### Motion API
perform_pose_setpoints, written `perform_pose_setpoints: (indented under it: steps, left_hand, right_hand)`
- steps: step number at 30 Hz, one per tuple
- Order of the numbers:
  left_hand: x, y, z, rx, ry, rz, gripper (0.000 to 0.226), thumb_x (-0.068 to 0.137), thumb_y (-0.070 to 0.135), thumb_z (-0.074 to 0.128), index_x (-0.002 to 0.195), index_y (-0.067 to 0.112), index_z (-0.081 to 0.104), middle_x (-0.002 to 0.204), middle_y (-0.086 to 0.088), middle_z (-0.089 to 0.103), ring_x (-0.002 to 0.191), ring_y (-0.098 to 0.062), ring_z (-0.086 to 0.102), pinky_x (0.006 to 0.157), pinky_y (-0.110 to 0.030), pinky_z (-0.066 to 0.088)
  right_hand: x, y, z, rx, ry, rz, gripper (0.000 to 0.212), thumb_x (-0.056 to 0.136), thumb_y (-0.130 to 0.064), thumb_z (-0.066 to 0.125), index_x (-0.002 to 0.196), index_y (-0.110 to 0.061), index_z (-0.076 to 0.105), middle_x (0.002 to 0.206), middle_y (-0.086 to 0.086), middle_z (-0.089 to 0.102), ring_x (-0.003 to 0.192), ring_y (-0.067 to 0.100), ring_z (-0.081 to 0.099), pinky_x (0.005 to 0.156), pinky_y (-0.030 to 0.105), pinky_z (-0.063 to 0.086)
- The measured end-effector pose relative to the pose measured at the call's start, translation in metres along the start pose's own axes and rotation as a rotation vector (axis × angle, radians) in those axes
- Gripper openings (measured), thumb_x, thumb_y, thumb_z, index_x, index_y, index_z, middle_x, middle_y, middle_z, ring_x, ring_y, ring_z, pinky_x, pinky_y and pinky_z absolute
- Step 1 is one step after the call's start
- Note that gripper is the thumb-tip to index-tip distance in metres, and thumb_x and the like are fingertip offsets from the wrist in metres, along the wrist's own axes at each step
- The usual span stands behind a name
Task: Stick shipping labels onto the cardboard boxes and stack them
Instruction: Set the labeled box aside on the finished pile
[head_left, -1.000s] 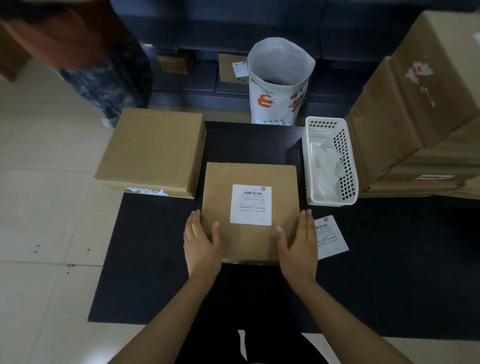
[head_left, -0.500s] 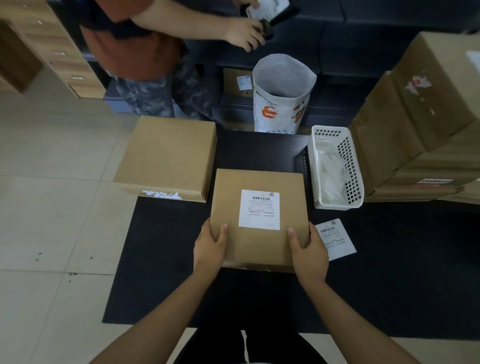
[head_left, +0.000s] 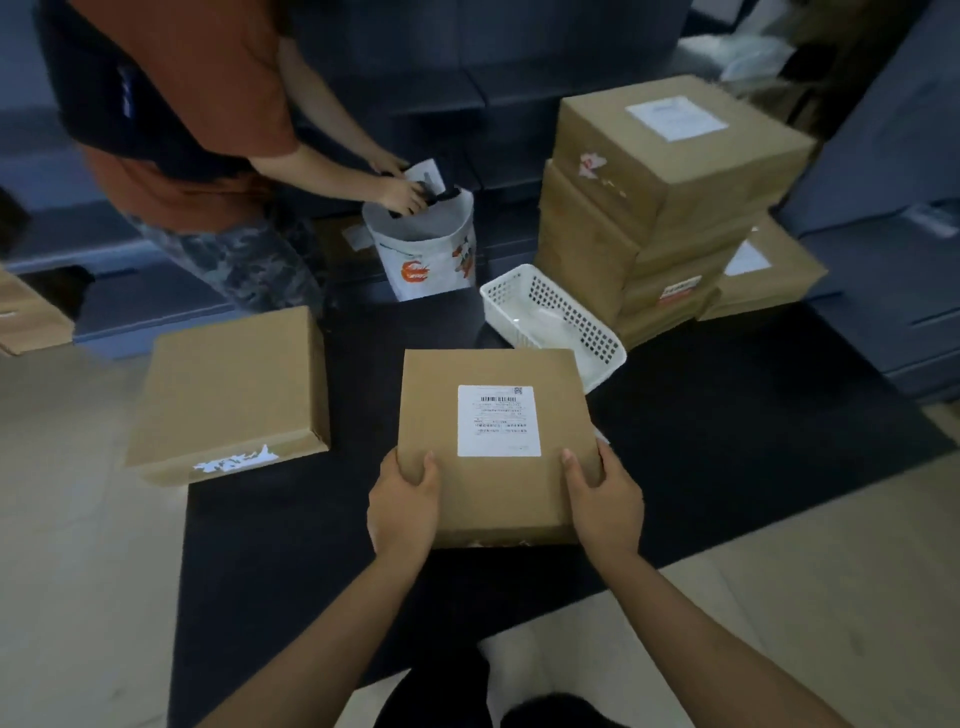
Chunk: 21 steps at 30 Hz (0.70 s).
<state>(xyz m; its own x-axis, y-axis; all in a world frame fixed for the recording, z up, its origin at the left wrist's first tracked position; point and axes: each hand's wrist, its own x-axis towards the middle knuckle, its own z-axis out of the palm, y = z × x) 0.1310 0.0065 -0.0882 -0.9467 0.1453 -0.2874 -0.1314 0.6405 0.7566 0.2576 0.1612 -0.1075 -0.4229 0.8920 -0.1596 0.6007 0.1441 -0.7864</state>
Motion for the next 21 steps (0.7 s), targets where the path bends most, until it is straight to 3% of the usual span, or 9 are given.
perform_pose_setpoints:
  steps: [4, 10, 15, 21]
  left_hand:
    - [-0.040, 0.001, 0.013, 0.011, -0.018, 0.032, 0.046, 0.095, 0.041, 0.049, 0.132, 0.014, 0.047, 0.114, -0.007, 0.060, 0.090, -0.021, 0.051, 0.079, -0.034, 0.044]
    - [-0.089, -0.011, 0.017, 0.010, -0.035, 0.017, 0.055, 0.096, 0.040, 0.048, 0.140, 0.009, 0.041, 0.125, -0.014, 0.057, 0.110, -0.034, 0.055, 0.088, -0.039, 0.044]
    - [-0.134, 0.004, 0.049, -0.010, -0.098, 0.088, 0.046, 0.096, 0.039, 0.049, 0.134, 0.013, 0.046, 0.111, -0.005, 0.058, 0.089, -0.022, 0.052, 0.075, -0.032, 0.041]
    - [-0.183, 0.042, 0.112, 0.020, -0.293, 0.196, 0.044, 0.095, 0.041, 0.049, 0.132, 0.017, 0.047, 0.103, 0.002, 0.055, 0.089, -0.020, 0.054, 0.076, -0.033, 0.044]
  right_hand:
    - [-0.018, 0.022, -0.031, 0.006, 0.026, -0.028, 0.045, 0.092, -0.049, 0.051, 0.132, -0.027, 0.051, 0.112, -0.010, 0.062, 0.103, 0.013, 0.059, 0.084, 0.029, 0.045]
    - [-0.040, 0.042, -0.066, -0.039, -0.002, -0.016, 0.055, 0.093, -0.050, 0.051, 0.140, -0.020, 0.046, 0.124, -0.005, 0.060, 0.112, 0.017, 0.057, 0.088, 0.030, 0.043]
    - [-0.054, 0.076, -0.119, -0.041, 0.056, 0.036, 0.055, 0.094, -0.050, 0.050, 0.141, -0.021, 0.043, 0.125, -0.002, 0.058, 0.114, 0.019, 0.055, 0.088, 0.030, 0.043]
    - [-0.064, 0.130, -0.196, -0.035, 0.261, 0.184, 0.061, 0.092, -0.056, 0.048, 0.142, -0.021, 0.043, 0.129, 0.001, 0.060, 0.114, 0.022, 0.057, 0.095, 0.037, 0.046]
